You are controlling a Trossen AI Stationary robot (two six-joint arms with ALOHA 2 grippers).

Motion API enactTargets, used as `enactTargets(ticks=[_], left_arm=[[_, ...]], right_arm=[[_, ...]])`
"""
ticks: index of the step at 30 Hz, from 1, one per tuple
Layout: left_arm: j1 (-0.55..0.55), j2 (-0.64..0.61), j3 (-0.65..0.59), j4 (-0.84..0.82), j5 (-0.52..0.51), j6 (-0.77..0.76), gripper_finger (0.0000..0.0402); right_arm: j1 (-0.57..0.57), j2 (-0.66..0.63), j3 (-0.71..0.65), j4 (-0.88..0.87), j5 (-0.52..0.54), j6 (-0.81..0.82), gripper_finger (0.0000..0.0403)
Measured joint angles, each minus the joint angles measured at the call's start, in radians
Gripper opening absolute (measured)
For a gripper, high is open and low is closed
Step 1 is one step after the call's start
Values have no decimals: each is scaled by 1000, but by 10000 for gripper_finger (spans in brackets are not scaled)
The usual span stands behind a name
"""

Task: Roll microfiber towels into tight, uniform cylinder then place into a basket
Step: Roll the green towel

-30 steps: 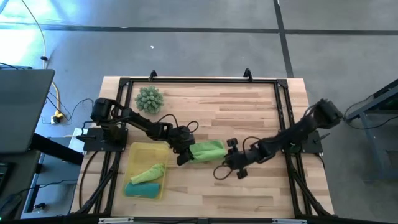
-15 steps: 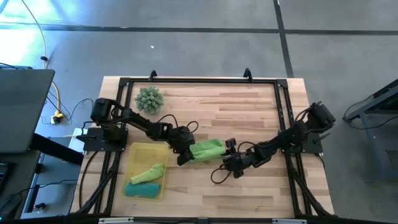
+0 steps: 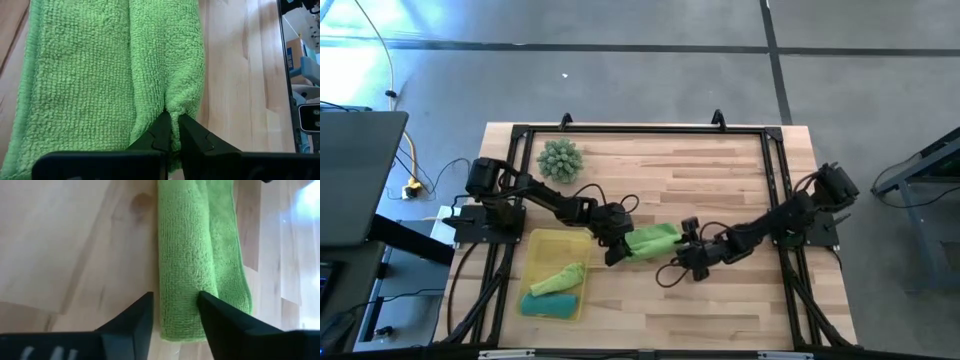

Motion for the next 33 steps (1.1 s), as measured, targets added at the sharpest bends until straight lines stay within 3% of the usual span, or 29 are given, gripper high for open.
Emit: enactTargets(ticks=[7, 10, 16, 23, 33], left_arm=[[0, 0, 0, 0, 0, 0, 12], [0, 0, 0, 0, 0, 0, 12], [0, 0, 0, 0, 0, 0, 12], [0, 0, 0, 2, 0, 4, 12], [1, 0, -2, 15, 0, 5, 12]], right_arm=[[-57, 0, 0, 0, -9, 1, 214], [-86, 0, 0, 0, -69, 8, 226], [-94, -12, 0, -12, -72, 5, 222], [-28, -89, 0, -65, -123, 140, 206], [-13, 11, 0, -36, -62, 150, 192]])
